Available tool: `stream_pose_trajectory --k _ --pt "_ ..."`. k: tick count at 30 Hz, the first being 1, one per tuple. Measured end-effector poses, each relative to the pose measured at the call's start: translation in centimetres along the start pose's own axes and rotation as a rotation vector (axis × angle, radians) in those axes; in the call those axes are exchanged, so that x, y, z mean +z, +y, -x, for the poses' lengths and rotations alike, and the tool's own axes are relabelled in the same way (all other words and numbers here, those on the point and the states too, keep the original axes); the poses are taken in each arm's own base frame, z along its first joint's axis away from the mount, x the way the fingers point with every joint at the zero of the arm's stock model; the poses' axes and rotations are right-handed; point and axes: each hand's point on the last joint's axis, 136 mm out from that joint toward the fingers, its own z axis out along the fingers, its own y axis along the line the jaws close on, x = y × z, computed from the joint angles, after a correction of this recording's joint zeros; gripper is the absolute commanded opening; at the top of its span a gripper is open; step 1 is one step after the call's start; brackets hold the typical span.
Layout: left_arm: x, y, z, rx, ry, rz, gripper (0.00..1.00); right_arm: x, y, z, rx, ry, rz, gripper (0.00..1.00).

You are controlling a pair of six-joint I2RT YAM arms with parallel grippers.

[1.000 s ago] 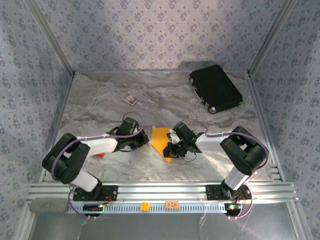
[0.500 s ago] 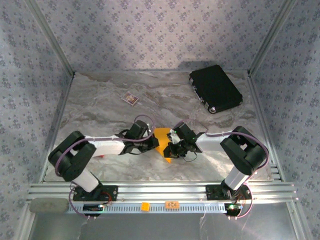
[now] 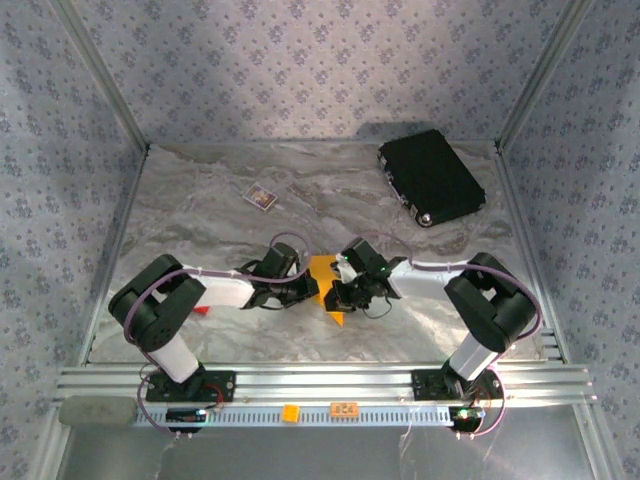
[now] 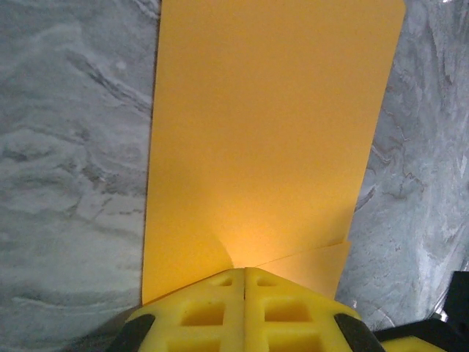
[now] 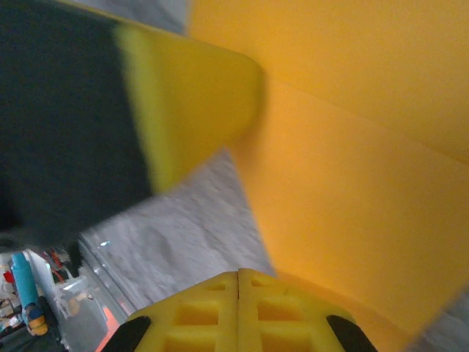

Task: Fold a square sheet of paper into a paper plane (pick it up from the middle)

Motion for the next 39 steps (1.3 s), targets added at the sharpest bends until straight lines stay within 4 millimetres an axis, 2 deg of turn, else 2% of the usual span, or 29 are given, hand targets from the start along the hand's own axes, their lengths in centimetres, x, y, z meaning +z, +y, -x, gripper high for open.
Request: stream_pose_trajectory --k 3,9,12,23,31,35,39 --pt "0.0 0.0 0.0 0.001 -0.003 -0.003 0.00 0.4 1.2 1.5 -0.023 -0.015 0.010 0.00" --pt "-0.1 0.0 0.3 -0.003 -0.011 -0.002 0.00 1.8 -1.0 1.1 0.014 0.018 -0.023 0.02" --pt "-0.1 0.1 0.4 -0.003 -0.013 0.000 0.00 1.6 -1.2 0.9 0.004 0.000 -0.012 0.03" --pt "-0.1 0.1 0.4 -0.015 -0.017 0.002 0.00 -0.2 -2.6 -3.5 0.013 0.022 -0.001 0.06" --pt "-0.1 0.2 0.4 -0.017 -0.018 0.001 0.00 -1.2 -3.1 -5.2 0.033 0.003 0.025 0.07" --pt "-0.1 0.2 0.4 -0.025 -0.021 -0.003 0.00 -2.4 -1.4 -4.2 0.009 -0.030 0.048 0.07" --pt "-0.2 0.2 0.3 -0.030 -0.031 -0.007 0.00 -3.3 0.5 -1.2 -0.020 -0.087 0.062 0.07"
